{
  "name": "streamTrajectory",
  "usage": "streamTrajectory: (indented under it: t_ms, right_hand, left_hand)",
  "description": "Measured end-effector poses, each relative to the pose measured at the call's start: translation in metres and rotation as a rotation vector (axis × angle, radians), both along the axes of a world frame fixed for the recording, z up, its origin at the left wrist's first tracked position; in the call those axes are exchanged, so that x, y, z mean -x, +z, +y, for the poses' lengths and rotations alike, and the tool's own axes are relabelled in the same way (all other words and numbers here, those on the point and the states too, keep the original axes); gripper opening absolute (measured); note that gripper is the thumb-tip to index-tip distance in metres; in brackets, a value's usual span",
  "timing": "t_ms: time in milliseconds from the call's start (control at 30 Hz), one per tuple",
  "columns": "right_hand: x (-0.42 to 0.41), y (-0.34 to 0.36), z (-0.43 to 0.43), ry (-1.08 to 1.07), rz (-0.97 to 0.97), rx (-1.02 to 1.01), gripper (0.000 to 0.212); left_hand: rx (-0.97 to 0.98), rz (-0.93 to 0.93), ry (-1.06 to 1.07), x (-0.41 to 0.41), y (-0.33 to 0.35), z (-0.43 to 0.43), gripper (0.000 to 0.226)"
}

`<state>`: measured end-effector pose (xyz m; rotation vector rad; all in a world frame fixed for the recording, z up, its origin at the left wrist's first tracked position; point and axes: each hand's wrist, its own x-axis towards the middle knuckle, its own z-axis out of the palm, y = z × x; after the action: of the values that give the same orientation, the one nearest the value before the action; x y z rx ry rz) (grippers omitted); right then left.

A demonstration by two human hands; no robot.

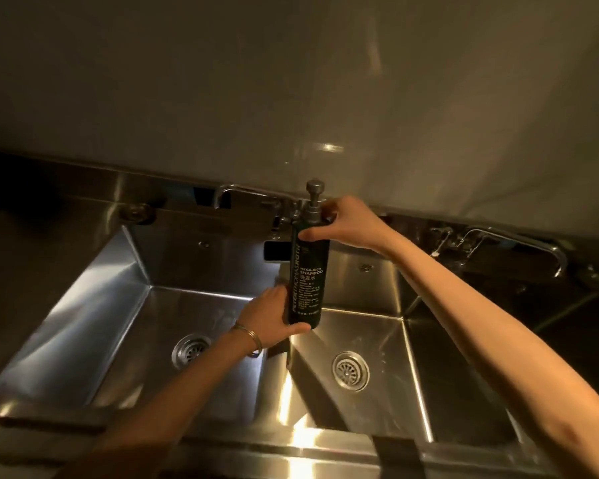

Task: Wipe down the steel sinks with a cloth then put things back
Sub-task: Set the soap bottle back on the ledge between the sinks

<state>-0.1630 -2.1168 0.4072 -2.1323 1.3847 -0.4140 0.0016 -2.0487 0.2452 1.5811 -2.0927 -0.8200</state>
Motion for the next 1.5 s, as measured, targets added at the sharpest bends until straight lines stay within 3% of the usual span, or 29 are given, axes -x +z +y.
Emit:
streamTrajectory:
  t_ms: [167, 333, 567, 633, 767, 1233, 1500]
  right_hand:
    - [-0.106, -0.016, 0.053, 0.044, 0.005, 0.036, 0.036]
    - [-0.215, -0.015, 0.091, 0.136, -0.032, 0.036, 0.044]
    - [-0.340, -0.012, 0.108, 0.267, -0.122, 0.042, 0.031]
    - [-0.365, -0.016, 0.103, 0.334, -0.043, 0.029, 0.035]
    - [-0.420, -0.024, 0.078, 0.416, 0.072, 0.001, 0.047]
    - [-0.557, -0.033, -0.065, 0.359, 0.054, 0.060, 0.052]
    - [-0.611, -0.043, -0.104, 0.266, 0.031, 0.051, 0.055]
  left_hand:
    - [-0.008, -0.066, 0.068, -0.104, -0.001, 0.062, 0.070]
    - [-0.076, 0.005, 0.254, -0.203, -0.001, 0.117, 0.072]
    - [0.004, 0.103, 0.514, -0.312, 0.001, 0.159, 0.040]
    - [-0.024, 0.109, 0.533, -0.330, -0.001, 0.159, 0.051]
    - [-0.051, 0.080, 0.587, -0.375, -0.007, 0.141, 0.058]
    - [-0.165, -0.008, 0.605, -0.521, 0.006, -0.006, 0.058]
    - [-0.185, -0.272, 0.549, -0.577, 0.006, -0.065, 0.059]
